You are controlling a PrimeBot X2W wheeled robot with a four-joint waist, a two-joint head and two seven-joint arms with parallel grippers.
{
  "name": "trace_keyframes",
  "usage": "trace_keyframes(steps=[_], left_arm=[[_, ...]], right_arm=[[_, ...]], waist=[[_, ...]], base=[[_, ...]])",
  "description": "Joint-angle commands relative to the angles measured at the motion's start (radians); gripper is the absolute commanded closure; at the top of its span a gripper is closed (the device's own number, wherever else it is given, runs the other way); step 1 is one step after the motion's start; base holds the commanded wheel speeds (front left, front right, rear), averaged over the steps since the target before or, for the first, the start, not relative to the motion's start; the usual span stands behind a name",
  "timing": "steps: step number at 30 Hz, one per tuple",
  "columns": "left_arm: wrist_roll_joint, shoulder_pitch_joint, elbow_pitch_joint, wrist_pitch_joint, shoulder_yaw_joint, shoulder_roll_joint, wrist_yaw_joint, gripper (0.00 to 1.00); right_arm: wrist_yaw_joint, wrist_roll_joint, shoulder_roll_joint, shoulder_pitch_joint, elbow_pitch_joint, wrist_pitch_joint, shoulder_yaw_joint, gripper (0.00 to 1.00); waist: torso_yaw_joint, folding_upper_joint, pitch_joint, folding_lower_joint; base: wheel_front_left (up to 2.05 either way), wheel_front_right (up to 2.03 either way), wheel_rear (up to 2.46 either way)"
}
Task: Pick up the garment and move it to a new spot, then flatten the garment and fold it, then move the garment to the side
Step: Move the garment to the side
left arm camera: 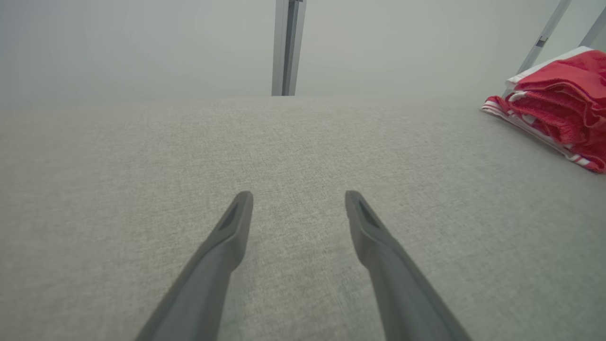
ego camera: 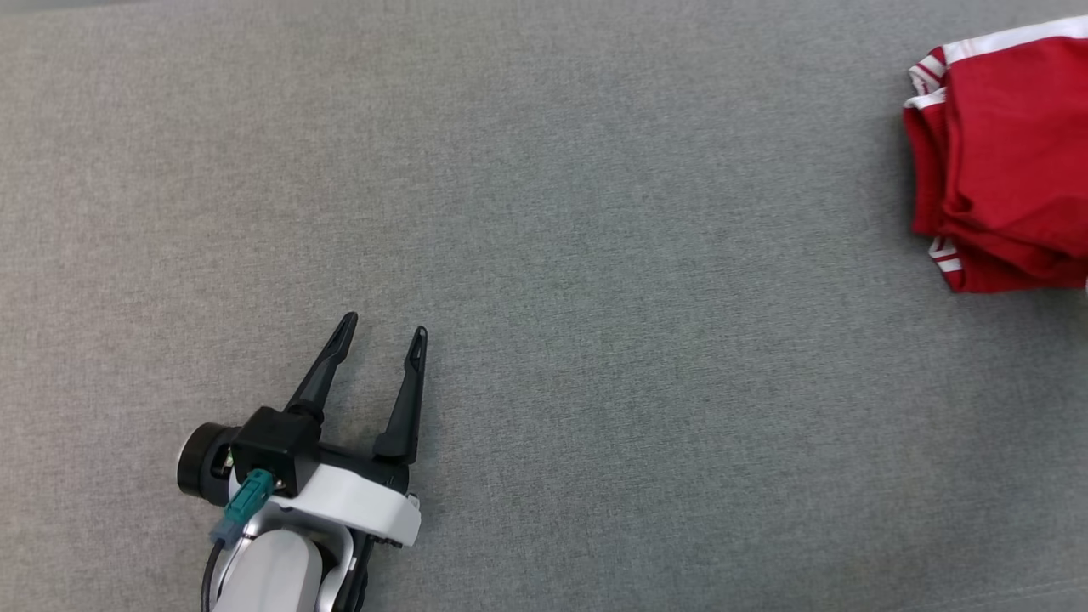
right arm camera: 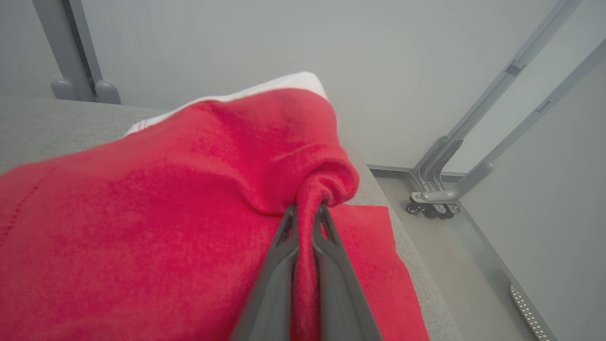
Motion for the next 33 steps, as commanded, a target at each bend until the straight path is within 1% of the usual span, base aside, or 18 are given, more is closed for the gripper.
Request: trace_keyframes(steps=[1, 6, 11, 12, 13, 14, 17, 20, 23, 27, 30, 33], left_arm=[[0.005, -0.025, -0.001, -0.004, 0.000, 0.004, -0.005, 0.00], [0.009, -0.039, 0.001, -0.004, -0.004, 0.004, -0.011, 0.00], [0.010, -0.041, 0.005, -0.004, -0.011, 0.001, -0.012, 0.00], [0.009, -0.042, 0.008, -0.004, -0.013, 0.001, -0.013, 0.00], [0.009, -0.045, 0.011, -0.004, -0.015, 0.000, -0.013, 0.00], [0.008, -0.048, 0.013, -0.004, -0.016, 0.000, -0.014, 0.00], [0.004, -0.048, 0.017, -0.004, -0.015, -0.001, -0.014, 0.00], [0.000, -0.037, 0.021, -0.004, -0.009, -0.002, -0.007, 0.00], [-0.010, -0.023, 0.019, -0.004, -0.001, -0.004, 0.000, 0.00], [-0.026, -0.010, 0.016, -0.004, 0.011, -0.008, 0.011, 0.00], [-0.049, -0.008, 0.016, -0.004, 0.025, -0.010, 0.016, 0.00], [-0.114, 0.006, 0.019, -0.004, 0.046, -0.013, 0.018, 0.00]], right_arm=[[0.000, -0.004, -0.014, -0.008, 0.015, -0.001, -0.010, 1.00], [0.000, -0.021, -0.018, -0.020, 0.063, 0.000, -0.019, 1.00], [0.000, -0.084, -0.035, -0.038, 0.126, -0.001, -0.026, 1.00], [0.000, -0.097, -0.037, -0.043, 0.134, -0.002, -0.032, 0.87], [0.000, -0.112, -0.040, -0.047, 0.141, -0.003, -0.038, 0.67], [0.000, -0.127, -0.042, -0.049, 0.149, -0.004, -0.045, 0.00], [0.000, -0.179, -0.046, -0.060, 0.155, -0.007, -0.070, 0.00], [0.000, -0.240, -0.026, -0.066, 0.100, -0.006, -0.114, 0.00], [0.000, -0.288, 0.031, -0.032, 0.013, -0.005, -0.164, 0.00], [0.000, -0.304, 0.145, 0.016, -0.101, -0.006, -0.197, 0.00], [0.000, -0.286, 0.216, 0.063, -0.161, -0.006, -0.185, 0.00], [0.000, -0.261, 0.273, 0.110, -0.209, -0.006, -0.152, 0.00]], waist=[[0.012, 0.0000, 0.014, 0.0000], [0.021, 0.0000, 0.026, 0.0000], [0.030, 0.0000, 0.030, 0.0000], [0.033, 0.0000, 0.029, 0.0000], [0.035, 0.0000, 0.028, 0.0000], [0.038, 0.0000, 0.026, 0.0000], [0.043, 0.0000, 0.015, 0.0000], [0.043, 0.0000, -0.002, 0.0000], [0.044, 0.0000, -0.025, 0.0000], [0.050, 0.0000, -0.063, 0.0000], [0.060, 0.0000, -0.093, 0.0000], [0.073, 0.0000, -0.128, 0.0000]], base=[[0.00, 0.00, 0.00], [0.00, 0.00, 0.00], [0.00, 0.00, 0.00], [0.00, 0.00, 0.00], [0.00, 0.00, 0.00], [0.00, 0.00, 0.00], [0.00, 0.00, 0.00], [0.00, 0.00, 0.00], [0.00, 0.00, 0.00], [0.00, 0.00, 0.00], [0.00, 0.00, 0.00], [0.00, 0.00, 0.00]])
